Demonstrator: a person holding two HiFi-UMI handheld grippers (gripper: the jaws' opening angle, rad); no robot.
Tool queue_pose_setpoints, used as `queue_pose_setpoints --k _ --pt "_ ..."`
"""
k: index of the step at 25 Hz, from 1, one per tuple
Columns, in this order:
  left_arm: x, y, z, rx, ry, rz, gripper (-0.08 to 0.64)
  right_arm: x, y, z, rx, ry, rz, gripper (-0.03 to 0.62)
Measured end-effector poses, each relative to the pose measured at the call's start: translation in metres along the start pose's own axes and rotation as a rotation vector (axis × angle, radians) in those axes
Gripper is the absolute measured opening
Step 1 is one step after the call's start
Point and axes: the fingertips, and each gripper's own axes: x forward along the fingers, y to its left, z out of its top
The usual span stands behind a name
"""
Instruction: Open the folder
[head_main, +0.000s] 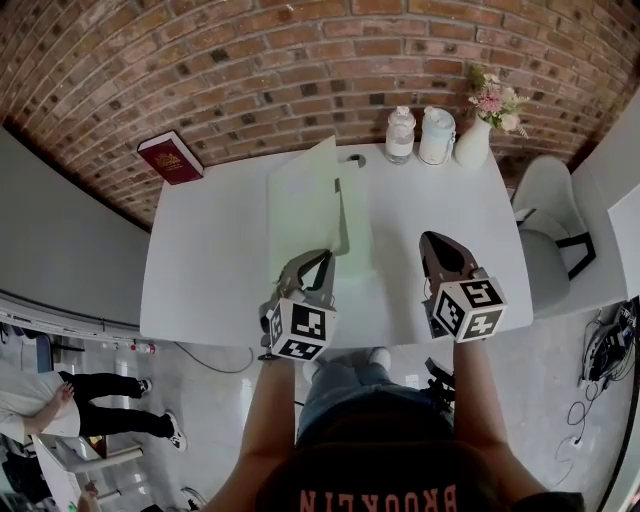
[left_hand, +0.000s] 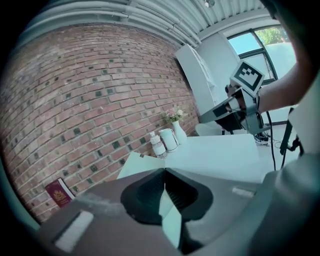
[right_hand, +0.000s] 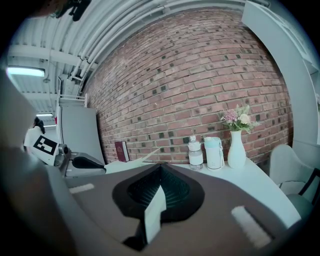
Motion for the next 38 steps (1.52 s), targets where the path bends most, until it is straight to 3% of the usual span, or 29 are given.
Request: queue_pose_setpoints --k 12,21,38 --pt "-0.031 0.038 0.003 -0.081 -0.089 0.093 0.006 0.005 0.029 0.007 -0.004 -0.013 -0.015 -0.002" --pt "-0.060 0.067 0.002 -0.120 -0.134 0.100 0.006 0.008 0.052 0.018 0.008 -0.043 -0.051 -0.002" --pt "-0.118 0.145 -0.044 -0.380 -0.181 0.195 0.006 0.038 0.125 0.020 -0.043 -0.050 -0.014 -0.002"
